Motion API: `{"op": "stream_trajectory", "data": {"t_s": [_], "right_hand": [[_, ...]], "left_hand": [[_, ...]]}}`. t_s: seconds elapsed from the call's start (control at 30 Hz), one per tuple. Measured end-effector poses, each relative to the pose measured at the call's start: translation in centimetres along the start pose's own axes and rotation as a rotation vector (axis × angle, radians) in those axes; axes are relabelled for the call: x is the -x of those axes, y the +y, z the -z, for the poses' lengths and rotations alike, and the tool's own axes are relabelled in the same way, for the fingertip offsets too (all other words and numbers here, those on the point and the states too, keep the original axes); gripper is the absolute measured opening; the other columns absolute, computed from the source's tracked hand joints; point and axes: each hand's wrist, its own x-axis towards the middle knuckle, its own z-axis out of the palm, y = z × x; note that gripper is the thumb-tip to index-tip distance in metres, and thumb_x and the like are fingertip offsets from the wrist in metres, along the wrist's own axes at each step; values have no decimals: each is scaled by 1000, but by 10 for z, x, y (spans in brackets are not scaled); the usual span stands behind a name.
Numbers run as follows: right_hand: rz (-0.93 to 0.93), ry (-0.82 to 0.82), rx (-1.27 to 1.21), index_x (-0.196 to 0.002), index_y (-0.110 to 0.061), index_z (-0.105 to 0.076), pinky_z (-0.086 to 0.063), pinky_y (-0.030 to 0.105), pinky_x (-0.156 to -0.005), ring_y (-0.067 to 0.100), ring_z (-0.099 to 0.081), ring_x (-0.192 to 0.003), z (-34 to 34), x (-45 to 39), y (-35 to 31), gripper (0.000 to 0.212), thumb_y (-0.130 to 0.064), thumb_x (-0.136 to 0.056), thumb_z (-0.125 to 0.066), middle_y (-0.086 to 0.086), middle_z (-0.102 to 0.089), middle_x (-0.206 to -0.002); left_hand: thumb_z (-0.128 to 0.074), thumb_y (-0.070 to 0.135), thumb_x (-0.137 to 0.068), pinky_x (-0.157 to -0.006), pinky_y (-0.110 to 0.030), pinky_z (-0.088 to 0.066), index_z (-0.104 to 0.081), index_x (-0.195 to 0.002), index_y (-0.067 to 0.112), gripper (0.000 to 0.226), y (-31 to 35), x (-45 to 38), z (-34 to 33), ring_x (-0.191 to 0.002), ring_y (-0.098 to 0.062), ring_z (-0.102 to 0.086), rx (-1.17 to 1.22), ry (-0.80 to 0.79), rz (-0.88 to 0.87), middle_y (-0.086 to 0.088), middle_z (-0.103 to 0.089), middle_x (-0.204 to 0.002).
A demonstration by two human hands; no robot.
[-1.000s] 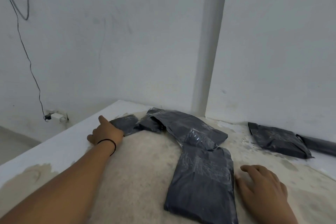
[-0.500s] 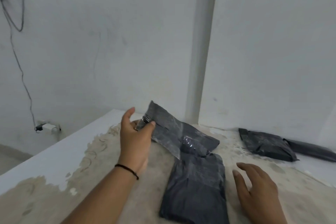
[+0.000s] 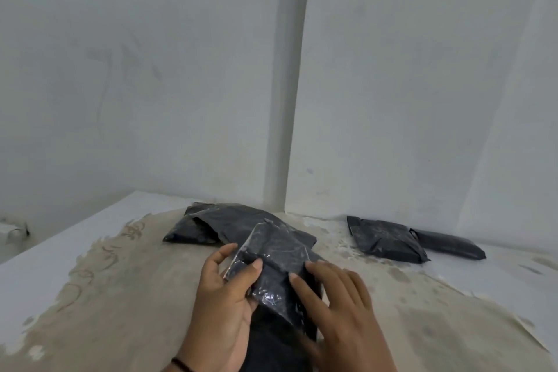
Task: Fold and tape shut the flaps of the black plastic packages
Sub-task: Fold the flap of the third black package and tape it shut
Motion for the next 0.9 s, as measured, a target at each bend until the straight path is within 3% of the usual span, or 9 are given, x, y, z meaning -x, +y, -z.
{"op": "stream_trajectory", "data": {"t_s": [0.07, 0.13, 0.23, 0.3, 0.4, 0.5, 0.6, 0.73, 0.9], "right_hand": [[0, 67, -34, -111, -20, -64, -43, 40, -84, 25, -58, -102, 1, -2, 0, 34, -41, -93, -44, 8, -64, -110], [-94, 136, -151, -100, -13, -73, -44, 28, -79, 17, -58, -89, 2, -3, -3, 36, -34, -96, -43, 6, -69, -96], [-449, 212, -390, -83, -22, -74, -42, 5, -68, -2, -59, -71, 13, -13, -12, 17, -26, -89, -59, -12, -69, -74], [-776, 144, -681, -72, -32, -74, -47, 8, -62, -1, -65, -68, 19, -19, -15, 20, -17, -84, -70, -13, -72, -71], [-1018, -25, -996, -78, -24, -76, -55, 26, -64, 16, -72, -73, 29, -25, -8, 12, -16, -84, -69, -2, -76, -74], [-1108, -97, -1270, -85, -14, -75, -56, 39, -72, 29, -73, -80, 33, -27, -1, 14, -23, -85, -65, 12, -76, -86], [-1130, -283, -1413, -93, -8, -71, -56, 36, -66, 29, -71, -76, 36, -24, 3, 32, -35, -80, -63, 14, -75, -89], [-1118, -360, -1422, -82, -4, -71, -46, 28, -45, 19, -60, -53, 37, -24, 6, 28, -30, -70, -71, 13, -68, -73], [-1117, -346, -1475, -80, -6, -74, -47, 28, -46, 22, -62, -58, 38, -24, 5, 18, -20, -70, -70, 16, -69, -76]], "left_hand": [[-63, -1, -74, -54, -31, -59, -51, -112, 7, 41, -1, -1, 3, -73, -21, -71, 27, -59, 21, -21, -67, -102], [-75, 13, -70, -61, -32, -59, -53, -112, 9, 47, -1, -2, 7, -82, -23, -72, -3, -141, 12, -18, -67, -103], [-80, 40, -54, -82, -28, -51, -59, -113, 24, 65, -6, -5, 15, -105, -15, -64, -345, -112, -137, -1, -66, -108], [-83, 39, -58, -90, -24, -46, -57, -119, 31, 67, -4, -6, 16, -107, -2, -61, -561, -136, -177, 10, -65, -112], [-77, 24, -68, -89, -35, -51, -64, -115, 17, 49, 0, -4, 15, -100, -17, -69, -510, -302, 22, -2, -73, -106], [-69, 16, -71, -74, -35, -57, -73, -93, 5, 24, 3, 0, 13, -85, -25, -73, -448, -318, 138, -15, -75, -94], [-67, 12, -74, -60, -29, -59, -74, -82, 7, 12, 2, 0, 13, -74, -21, -72, -388, -276, 139, -15, -75, -88], [-66, 13, -73, -60, -29, -59, -73, -86, 8, 15, 4, -1, 13, -77, -21, -73, -366, -281, 155, -14, -75, -91], [-69, 7, -72, -80, -38, -59, -66, -104, 3, 32, 10, -2, 17, -95, -32, -70, -409, -434, 280, -19, -72, -105]]}}
